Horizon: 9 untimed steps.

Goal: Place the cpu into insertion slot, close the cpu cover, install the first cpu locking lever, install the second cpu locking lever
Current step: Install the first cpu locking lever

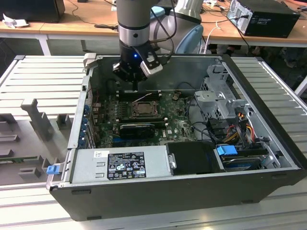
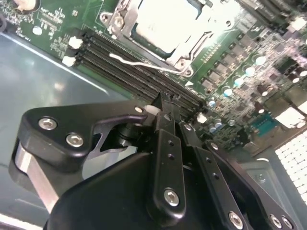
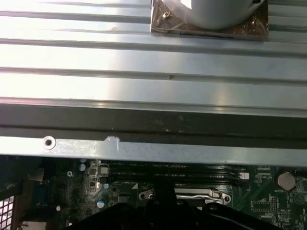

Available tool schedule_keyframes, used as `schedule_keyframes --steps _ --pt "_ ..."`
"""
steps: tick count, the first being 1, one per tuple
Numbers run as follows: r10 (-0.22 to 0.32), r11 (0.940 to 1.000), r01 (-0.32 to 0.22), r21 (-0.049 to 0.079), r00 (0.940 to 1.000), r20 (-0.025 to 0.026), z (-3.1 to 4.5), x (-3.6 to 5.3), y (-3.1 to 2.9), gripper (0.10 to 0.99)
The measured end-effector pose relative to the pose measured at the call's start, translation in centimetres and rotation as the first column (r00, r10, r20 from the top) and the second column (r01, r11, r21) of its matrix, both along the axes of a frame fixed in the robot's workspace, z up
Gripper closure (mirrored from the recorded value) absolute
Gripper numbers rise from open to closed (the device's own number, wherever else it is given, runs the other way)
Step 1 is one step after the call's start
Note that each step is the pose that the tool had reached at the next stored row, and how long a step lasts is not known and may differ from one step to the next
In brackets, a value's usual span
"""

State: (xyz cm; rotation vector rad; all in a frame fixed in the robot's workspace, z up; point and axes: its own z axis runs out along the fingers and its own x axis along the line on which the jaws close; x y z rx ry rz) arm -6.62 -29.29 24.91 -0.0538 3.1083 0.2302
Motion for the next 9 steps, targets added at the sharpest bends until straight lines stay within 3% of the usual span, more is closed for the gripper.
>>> schedule_keyframes --steps 5,9 --pt "0.0 0.9972 0.0 0.075 1.0 -0.0001 -0.17 0.25 -0.3 0.98" --pt "0.0 0.9974 0.0 0.072 1.0 -0.0004 -1.14 0.83 -0.46 0.98"
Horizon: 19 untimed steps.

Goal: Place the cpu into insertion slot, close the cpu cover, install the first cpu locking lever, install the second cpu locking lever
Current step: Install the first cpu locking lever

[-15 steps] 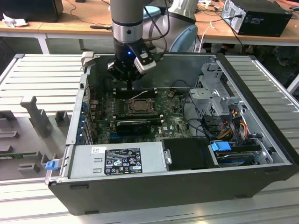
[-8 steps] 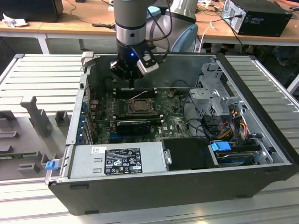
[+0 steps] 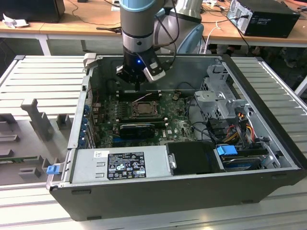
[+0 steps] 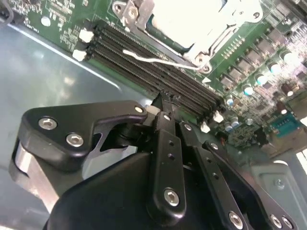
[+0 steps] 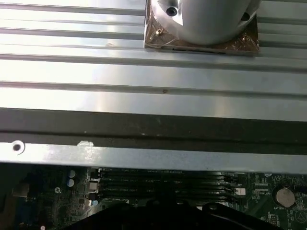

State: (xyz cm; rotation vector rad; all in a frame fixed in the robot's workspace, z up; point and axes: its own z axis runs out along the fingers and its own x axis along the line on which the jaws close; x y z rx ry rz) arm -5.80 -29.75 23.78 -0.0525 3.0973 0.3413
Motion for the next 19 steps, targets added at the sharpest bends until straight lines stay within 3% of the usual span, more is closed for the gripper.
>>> schedule_keyframes --steps 2,8,12,19 --pt "0.003 0.9998 -0.003 -0.018 1.0 -0.0001 -0.15 0.18 -0.21 0.98" --pt "0.01 0.9997 -0.01 -0.021 1.0 -0.0001 -0.86 0.93 -0.71 0.98" --pt "0.01 0.9985 -0.01 -0.054 0.9999 -0.0015 -1.13 1.44 -0.54 0.98" --pt "0.011 0.9984 -0.011 -0.055 0.9999 -0.0021 -1.53 2.63 -0.24 0.98"
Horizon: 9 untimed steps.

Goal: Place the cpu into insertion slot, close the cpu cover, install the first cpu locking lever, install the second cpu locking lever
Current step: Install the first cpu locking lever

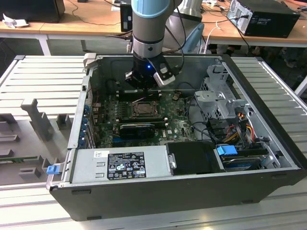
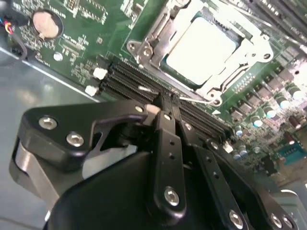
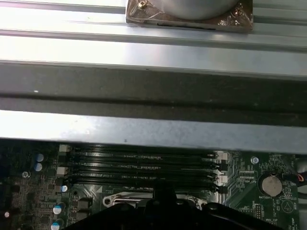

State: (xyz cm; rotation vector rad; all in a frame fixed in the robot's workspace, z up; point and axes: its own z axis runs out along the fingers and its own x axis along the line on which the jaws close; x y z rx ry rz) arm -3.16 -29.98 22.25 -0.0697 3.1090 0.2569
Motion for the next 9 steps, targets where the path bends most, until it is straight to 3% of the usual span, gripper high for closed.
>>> schedule_keyframes --steps 9 --pt "0.004 1.0 -0.004 0.0 1.0 0.0 -0.6 0.71 0.24 0.98"
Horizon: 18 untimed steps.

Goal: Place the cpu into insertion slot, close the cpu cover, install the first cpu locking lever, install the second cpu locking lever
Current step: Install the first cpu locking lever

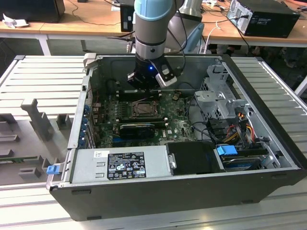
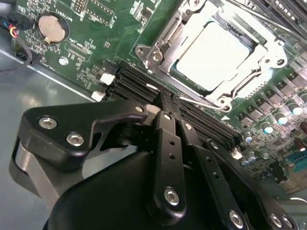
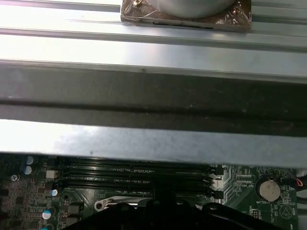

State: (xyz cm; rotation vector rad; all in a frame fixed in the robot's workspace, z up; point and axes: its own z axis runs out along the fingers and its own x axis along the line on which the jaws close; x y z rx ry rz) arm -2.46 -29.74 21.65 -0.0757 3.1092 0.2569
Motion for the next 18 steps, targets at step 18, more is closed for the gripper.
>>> schedule_keyframes --steps 18 --pt "0.0 0.9998 0.0 -0.019 1.0 0.0 -1.25 0.33 0.0 0.98"
